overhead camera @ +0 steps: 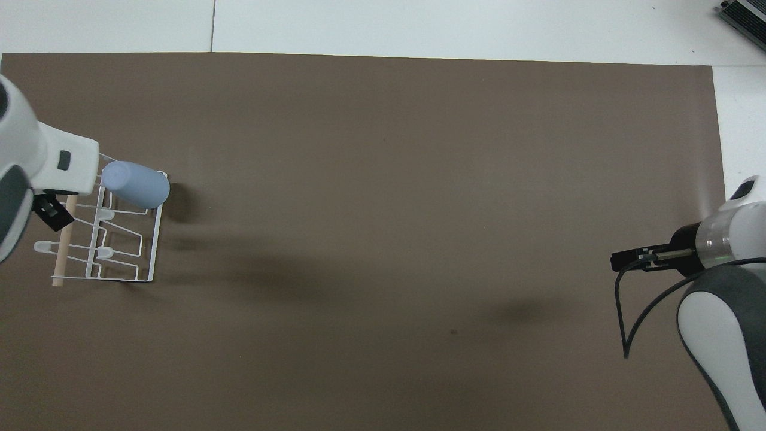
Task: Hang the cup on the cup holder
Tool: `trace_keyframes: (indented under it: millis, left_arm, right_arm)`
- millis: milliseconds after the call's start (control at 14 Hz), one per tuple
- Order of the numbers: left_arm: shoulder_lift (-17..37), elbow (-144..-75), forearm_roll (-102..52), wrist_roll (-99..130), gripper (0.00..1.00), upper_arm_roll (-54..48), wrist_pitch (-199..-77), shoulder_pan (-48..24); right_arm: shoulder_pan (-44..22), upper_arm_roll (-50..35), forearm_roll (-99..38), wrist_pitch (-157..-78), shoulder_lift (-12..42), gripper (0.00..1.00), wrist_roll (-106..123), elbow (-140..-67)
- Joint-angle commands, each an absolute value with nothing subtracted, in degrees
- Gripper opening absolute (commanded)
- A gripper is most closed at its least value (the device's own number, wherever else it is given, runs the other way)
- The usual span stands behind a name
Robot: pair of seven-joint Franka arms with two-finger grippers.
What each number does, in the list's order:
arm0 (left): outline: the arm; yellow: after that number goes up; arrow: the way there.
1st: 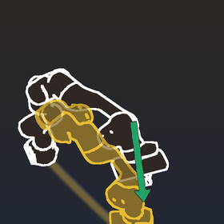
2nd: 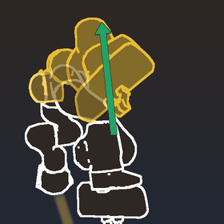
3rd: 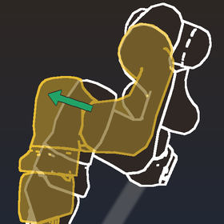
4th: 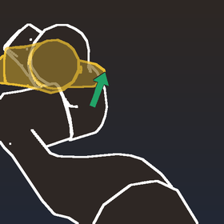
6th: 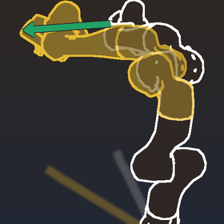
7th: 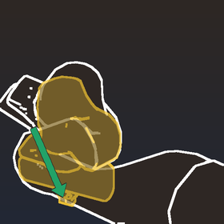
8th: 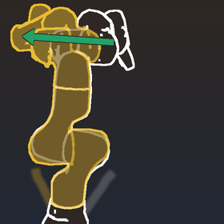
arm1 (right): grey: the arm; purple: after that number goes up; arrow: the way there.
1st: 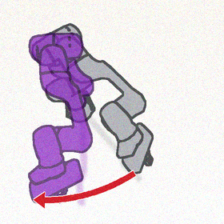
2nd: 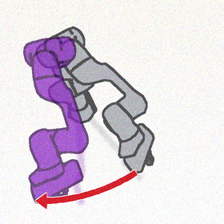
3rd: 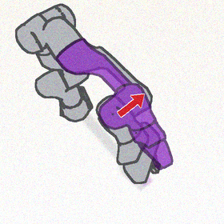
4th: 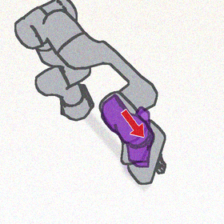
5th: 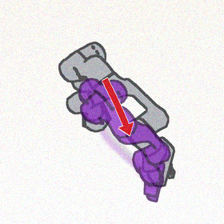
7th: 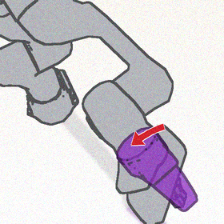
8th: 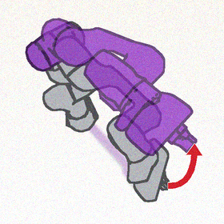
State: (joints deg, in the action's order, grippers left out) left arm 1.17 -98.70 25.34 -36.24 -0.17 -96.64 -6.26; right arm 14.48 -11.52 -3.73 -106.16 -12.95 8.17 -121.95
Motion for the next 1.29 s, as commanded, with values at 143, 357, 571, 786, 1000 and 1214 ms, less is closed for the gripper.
trace_keyframes:
  millis: [143, 357, 571, 786, 1000, 1214]
  left_arm:
    - [-1.23, -95.02, 10.92, -21.5, 1.0, -0.79, -86.51, -3.43]
    - [-1.32, -93.34, 3.55, -10.14, 1.0, -0.36, -81.66, -3.34]
    - [-0.71, -90.28, -0.88, -6.59, 1.0, -0.52, -82.0, -2.2]
    - [0.17, -86.58, -0.97, -6.42, 1.0, -0.62, -81.73, -2.11]
    - [0.53, -84.64, -1.49, -6.42, 1.0, -0.53, -81.47, -2.2]
    - [-0.96, -85.87, -2.19, -5.98, 1.0, -0.44, -81.3, -2.2]
  right_arm:
    - [14.85, -11.95, -2.9, -107.4, -14.41, 0.87, 8.09, -123.49]
    - [14.85, -11.95, -2.9, -107.4, -14.41, 0.88, 8.09, -123.49]
    - [14.77, -11.95, -2.9, -107.4, -14.41, 0.89, 8.09, -123.49]
    - [14.85, -11.95, -2.9, -107.32, -14.41, 0.9, 8.09, -123.49]
    - [14.85, -11.95, -2.9, -107.4, -14.41, 0.91, 8.0, -123.49]
    - [14.85, -11.95, -2.9, -107.49, -14.41, 1.0, 8.0, -123.49]
